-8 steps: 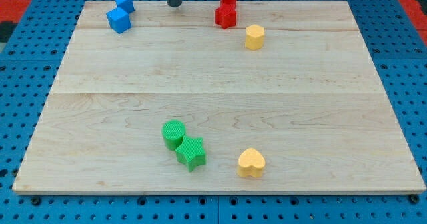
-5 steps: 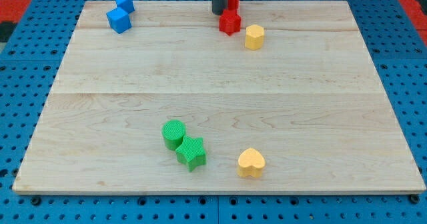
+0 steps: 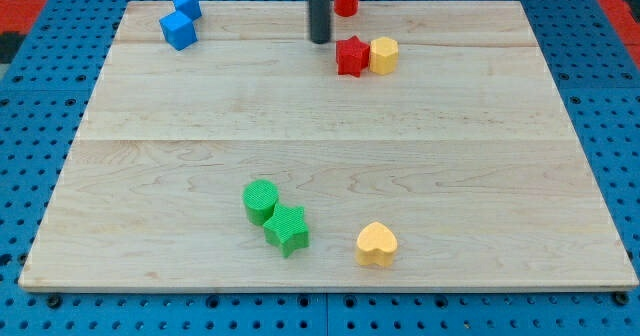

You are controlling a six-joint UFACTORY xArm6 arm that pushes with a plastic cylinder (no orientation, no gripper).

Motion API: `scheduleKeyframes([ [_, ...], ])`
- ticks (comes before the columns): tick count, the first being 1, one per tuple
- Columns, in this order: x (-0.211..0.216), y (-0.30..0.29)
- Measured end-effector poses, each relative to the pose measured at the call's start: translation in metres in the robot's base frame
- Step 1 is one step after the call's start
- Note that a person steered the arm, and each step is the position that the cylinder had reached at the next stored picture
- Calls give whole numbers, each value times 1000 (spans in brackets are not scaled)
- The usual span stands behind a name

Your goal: Place the red star towards the bottom right side of the yellow hexagon

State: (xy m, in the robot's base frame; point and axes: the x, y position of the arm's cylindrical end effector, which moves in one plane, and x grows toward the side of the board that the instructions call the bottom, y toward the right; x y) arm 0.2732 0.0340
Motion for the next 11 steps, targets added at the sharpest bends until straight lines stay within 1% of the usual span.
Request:
scheduleKeyframes([
  [1, 51, 43],
  [2, 103, 56],
  [3, 123, 106],
  [4, 103, 104],
  [5, 79, 21],
  [6, 61, -14],
  [7, 51, -81],
  [8, 45, -135],
  [9, 45, -164],
  [10, 63, -145],
  [11, 104, -109],
])
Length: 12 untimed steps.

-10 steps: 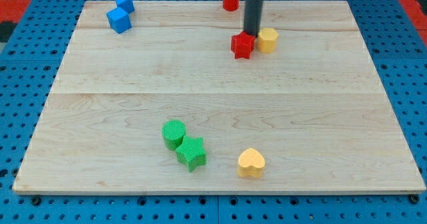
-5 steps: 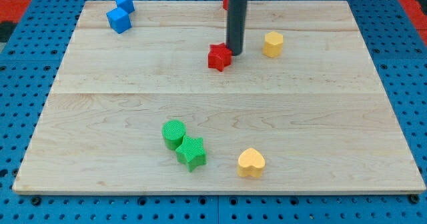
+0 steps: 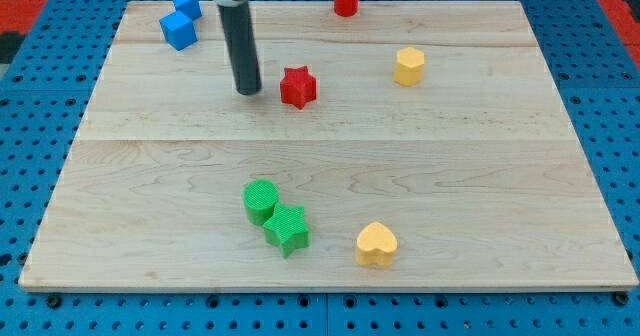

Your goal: Place the red star towards the bottom right side of the yellow hexagon

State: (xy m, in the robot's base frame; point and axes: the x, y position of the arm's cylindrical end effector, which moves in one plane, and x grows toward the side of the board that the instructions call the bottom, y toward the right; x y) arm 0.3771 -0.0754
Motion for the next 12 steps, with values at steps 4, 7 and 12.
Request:
scheduleKeyframes([
  [4, -26, 118],
  [7, 53, 118],
  [12, 81, 94],
])
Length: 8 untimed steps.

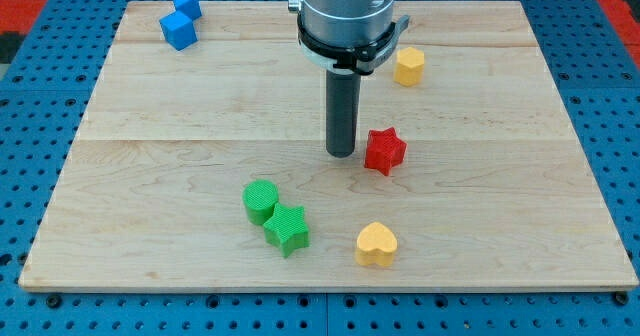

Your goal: Place the red star towards the bottom right side of the yellow hexagon

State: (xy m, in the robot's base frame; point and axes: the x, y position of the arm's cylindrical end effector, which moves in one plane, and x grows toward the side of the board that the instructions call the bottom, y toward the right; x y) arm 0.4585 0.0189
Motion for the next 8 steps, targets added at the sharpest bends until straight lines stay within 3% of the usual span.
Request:
scheduleKeyframes([
  [1, 0, 0],
  [3, 49, 5],
  [5, -5, 29],
  [6, -12, 128],
  [7, -5, 127],
  [8, 23, 66],
])
